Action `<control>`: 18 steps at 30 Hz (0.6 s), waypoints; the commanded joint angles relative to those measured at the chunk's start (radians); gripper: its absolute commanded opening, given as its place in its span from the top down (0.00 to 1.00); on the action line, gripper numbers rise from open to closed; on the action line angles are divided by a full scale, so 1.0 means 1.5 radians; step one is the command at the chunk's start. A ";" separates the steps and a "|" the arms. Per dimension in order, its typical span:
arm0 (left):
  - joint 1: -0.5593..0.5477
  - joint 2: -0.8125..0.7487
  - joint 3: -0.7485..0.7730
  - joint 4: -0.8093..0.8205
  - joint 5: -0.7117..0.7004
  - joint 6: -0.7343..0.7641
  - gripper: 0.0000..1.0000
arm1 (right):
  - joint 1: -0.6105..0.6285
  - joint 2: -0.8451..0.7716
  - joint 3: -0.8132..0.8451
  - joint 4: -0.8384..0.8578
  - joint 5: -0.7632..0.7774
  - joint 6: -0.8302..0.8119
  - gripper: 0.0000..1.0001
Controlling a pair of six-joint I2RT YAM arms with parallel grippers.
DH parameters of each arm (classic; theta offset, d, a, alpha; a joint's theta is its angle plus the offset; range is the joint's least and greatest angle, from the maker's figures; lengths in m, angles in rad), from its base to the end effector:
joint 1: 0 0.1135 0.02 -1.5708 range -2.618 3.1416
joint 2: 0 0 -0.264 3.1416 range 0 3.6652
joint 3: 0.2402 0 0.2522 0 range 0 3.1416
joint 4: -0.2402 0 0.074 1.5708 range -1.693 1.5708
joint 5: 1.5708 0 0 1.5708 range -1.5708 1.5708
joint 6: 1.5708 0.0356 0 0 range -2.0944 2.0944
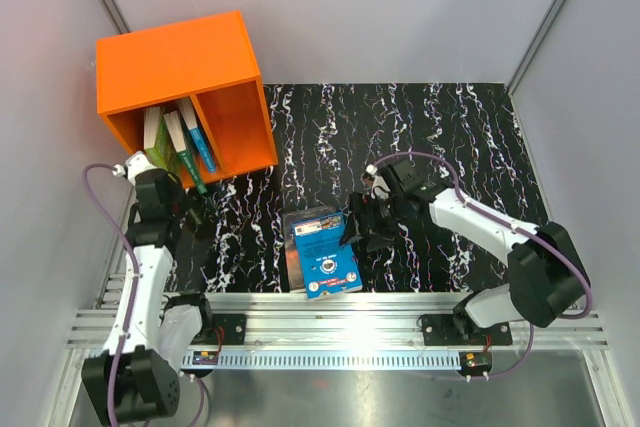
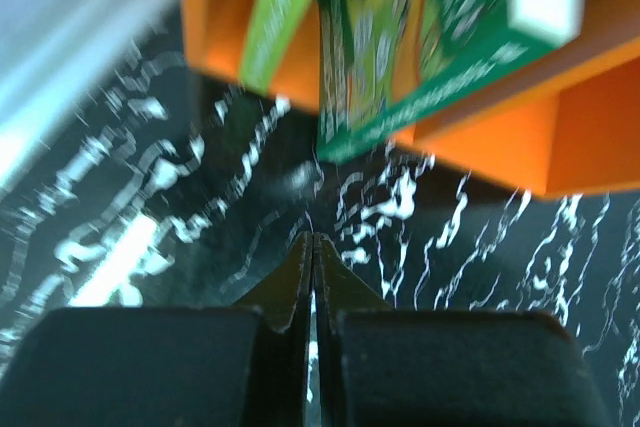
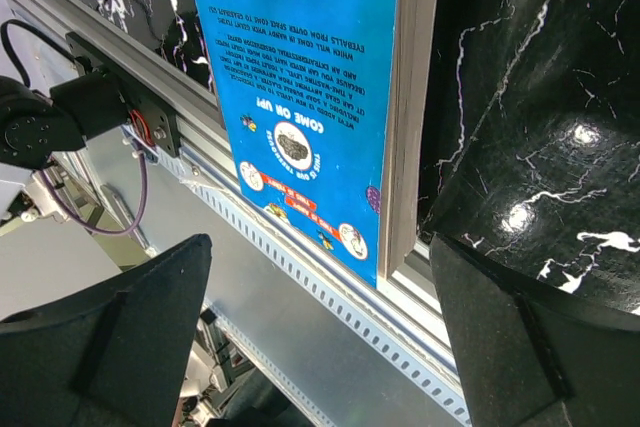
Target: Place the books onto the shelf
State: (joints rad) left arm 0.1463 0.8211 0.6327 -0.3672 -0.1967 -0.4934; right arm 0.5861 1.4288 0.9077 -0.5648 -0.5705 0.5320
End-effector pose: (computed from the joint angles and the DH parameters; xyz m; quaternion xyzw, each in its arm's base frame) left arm 0.1815 0.0338 0.2623 -0.3188 0.8106 0.0010 0.4913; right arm 0.2171 0.1672 0.2130 -0.0927 0.9294 0.3538 0.0504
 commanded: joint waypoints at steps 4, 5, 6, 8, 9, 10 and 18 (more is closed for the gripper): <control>-0.017 0.062 -0.001 0.088 0.036 -0.065 1.00 | -0.002 -0.037 -0.013 0.015 -0.010 -0.012 0.03; -0.021 0.084 -0.001 0.102 0.035 -0.070 1.00 | -0.002 -0.037 -0.014 0.012 -0.010 -0.015 0.03; -0.031 0.097 0.001 0.106 0.032 -0.074 1.00 | -0.003 -0.037 -0.015 0.010 -0.009 -0.019 0.03; -0.048 0.141 0.007 0.114 0.000 -0.076 1.00 | -0.002 -0.034 -0.013 0.007 -0.009 -0.029 0.03; -0.061 0.156 0.009 0.118 -0.008 -0.078 1.00 | -0.002 -0.032 -0.013 0.007 -0.009 -0.031 0.03; -0.066 0.171 0.010 0.126 -0.014 -0.080 1.00 | -0.002 -0.031 -0.012 0.006 -0.010 -0.041 0.03; -0.092 0.269 0.066 0.171 -0.105 -0.107 1.00 | -0.003 -0.002 0.000 0.010 -0.027 -0.055 0.03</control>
State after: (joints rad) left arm 0.0097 1.2053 0.6514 -0.2039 -0.2588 -0.6277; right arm 0.5861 1.4158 0.8879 -0.5713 -0.5732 0.4717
